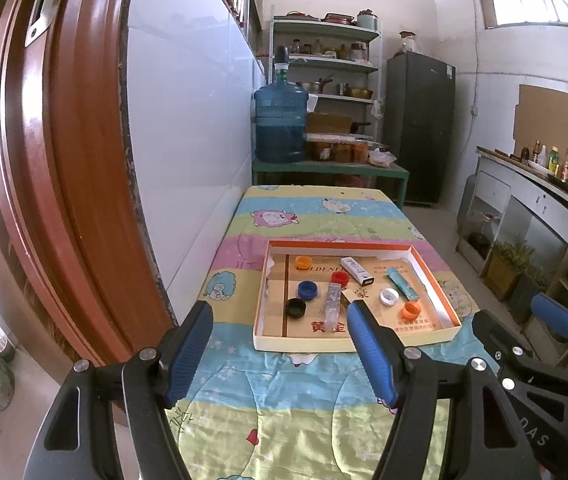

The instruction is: Organize rigid objects

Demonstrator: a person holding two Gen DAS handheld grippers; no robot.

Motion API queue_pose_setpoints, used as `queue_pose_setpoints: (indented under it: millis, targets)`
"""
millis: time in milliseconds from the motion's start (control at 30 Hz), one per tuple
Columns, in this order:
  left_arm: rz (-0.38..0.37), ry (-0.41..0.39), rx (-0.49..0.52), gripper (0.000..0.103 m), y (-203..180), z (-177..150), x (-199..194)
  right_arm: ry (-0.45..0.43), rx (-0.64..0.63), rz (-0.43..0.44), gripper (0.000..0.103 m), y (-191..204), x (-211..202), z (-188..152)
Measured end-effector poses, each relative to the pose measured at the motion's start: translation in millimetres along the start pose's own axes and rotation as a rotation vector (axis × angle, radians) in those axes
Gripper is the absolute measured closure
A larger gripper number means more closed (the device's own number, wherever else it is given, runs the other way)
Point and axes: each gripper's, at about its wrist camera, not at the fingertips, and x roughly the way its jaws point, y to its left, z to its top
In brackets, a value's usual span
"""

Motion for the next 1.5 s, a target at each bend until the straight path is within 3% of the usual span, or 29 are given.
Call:
queue_pose_setpoints:
  millis: [1500]
  targets:
    - [-0.002, 0.004, 0.001, 0.033, -2.2, -0.7, 1.6, 0.001, -0.003, 0.001, 0.025, 2.0, 2.7, -0.4]
